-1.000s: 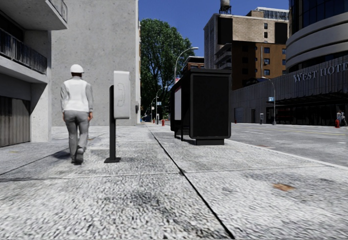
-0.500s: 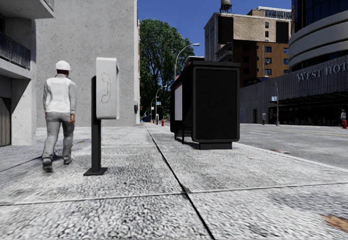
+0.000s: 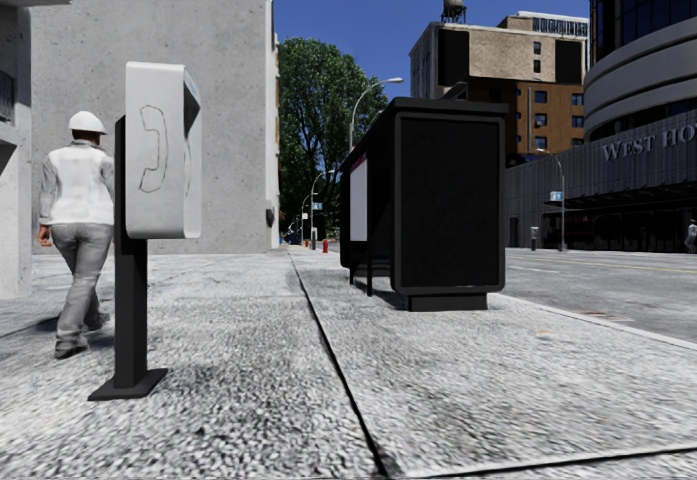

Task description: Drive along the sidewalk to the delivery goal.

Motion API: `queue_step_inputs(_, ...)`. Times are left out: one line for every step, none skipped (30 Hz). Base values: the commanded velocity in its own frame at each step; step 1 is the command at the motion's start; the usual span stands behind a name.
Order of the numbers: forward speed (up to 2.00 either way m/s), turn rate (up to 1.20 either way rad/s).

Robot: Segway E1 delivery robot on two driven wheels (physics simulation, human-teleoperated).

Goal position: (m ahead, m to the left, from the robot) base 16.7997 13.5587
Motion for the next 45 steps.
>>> queue_step_inputs(1.61,0.00)
queue_step_inputs(1.60,0.00)
queue_step_inputs(1.59,0.00)
queue_step_inputs(1.59,0.00)
queue_step_inputs(1.59,0.00)
queue_step_inputs(1.59,0.00)
queue_step_inputs(1.59,0.00)
queue_step_inputs(1.59,0.00)
queue_step_inputs(1.59,0.00)
queue_step_inputs(1.59,0.00)
queue_step_inputs(1.59,0.00)
queue_step_inputs(1.59,0.00)
queue_step_inputs(1.59,0.00)
queue_step_inputs(1.59,0.00)
queue_step_inputs(1.59,0.00)
queue_step_inputs(1.59,0.00)
queue_step_inputs(1.59,0.00)
queue_step_inputs(1.58,0.00)
queue_step_inputs(1.58,0.00)
queue_step_inputs(1.58,0.00)
queue_step_inputs(1.58,0.00)
queue_step_inputs(1.58,0.00)
queue_step_inputs(1.58,0.00)
queue_step_inputs(1.58,0.00)
queue_step_inputs(1.58,0.00)
queue_step_inputs(1.58,0.02)
queue_step_inputs(1.58,0.09)
queue_step_inputs(1.58,0.09)
queue_step_inputs(1.58,0.13)
queue_step_inputs(1.58,0.15)
queue_step_inputs(1.58,0.15)
queue_step_inputs(1.58,0.15)
queue_step_inputs(1.56,0.16)
queue_step_inputs(1.50,0.18)
queue_step_inputs(1.44,0.19)
queue_step_inputs(1.44,0.19)
queue_step_inputs(1.41,0.20)
queue_step_inputs(1.37,0.24)
queue_step_inputs(1.37,0.24)
queue_step_inputs(1.35,0.32)
queue_step_inputs(1.34,0.35)
queue_step_inputs(1.34,0.36)
queue_step_inputs(1.34,0.36)
queue_step_inputs(1.32,0.36)
queue_step_inputs(1.29,0.37)
